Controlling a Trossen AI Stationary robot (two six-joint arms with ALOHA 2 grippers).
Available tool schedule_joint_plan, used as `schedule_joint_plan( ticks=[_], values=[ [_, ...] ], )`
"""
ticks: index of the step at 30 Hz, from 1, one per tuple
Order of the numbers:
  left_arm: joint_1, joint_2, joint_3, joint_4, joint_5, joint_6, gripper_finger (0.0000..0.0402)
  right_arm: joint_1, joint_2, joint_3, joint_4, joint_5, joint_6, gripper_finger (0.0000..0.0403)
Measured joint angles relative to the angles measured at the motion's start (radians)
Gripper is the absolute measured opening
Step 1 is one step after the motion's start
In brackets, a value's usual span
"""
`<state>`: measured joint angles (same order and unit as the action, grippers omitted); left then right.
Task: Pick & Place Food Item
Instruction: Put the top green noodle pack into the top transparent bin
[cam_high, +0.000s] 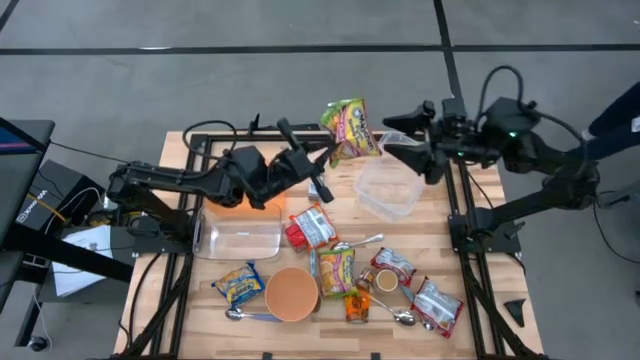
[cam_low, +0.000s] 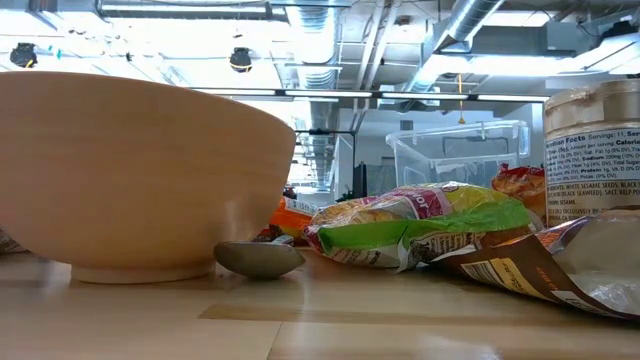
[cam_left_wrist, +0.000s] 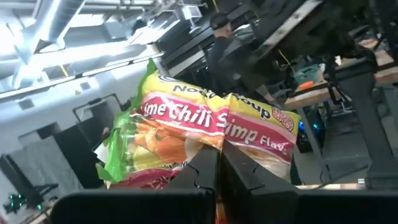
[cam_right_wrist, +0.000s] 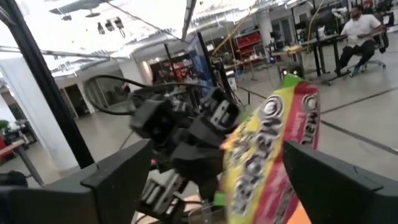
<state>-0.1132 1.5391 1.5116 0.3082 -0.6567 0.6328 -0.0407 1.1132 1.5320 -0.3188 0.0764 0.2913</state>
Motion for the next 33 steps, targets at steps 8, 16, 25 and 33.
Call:
schedule_joint_plan(
  ticks=[8,16,25,33],
  values=[
    [-0.033,0.000,0.000,0.007,-0.001,0.045,0.0000,-0.081,0.110,0.126,-0.146,-0.053,-0.005,0.0387],
    [-0.050,0.000,0.000,0.015,-0.035,0.144,0.0000,-0.118,0.194,0.182,-0.174,-0.138,0.018,0.0388],
    [-0.050,0.000,0.000,0.015,-0.053,0.148,0.0000,-0.121,0.234,0.184,-0.159,-0.185,0.048,0.0387],
    [-0.048,0.000,0.000,0.014,-0.053,0.147,0.0000,-0.146,0.226,0.184,-0.159,-0.190,0.075,0.0358]
  ],
)
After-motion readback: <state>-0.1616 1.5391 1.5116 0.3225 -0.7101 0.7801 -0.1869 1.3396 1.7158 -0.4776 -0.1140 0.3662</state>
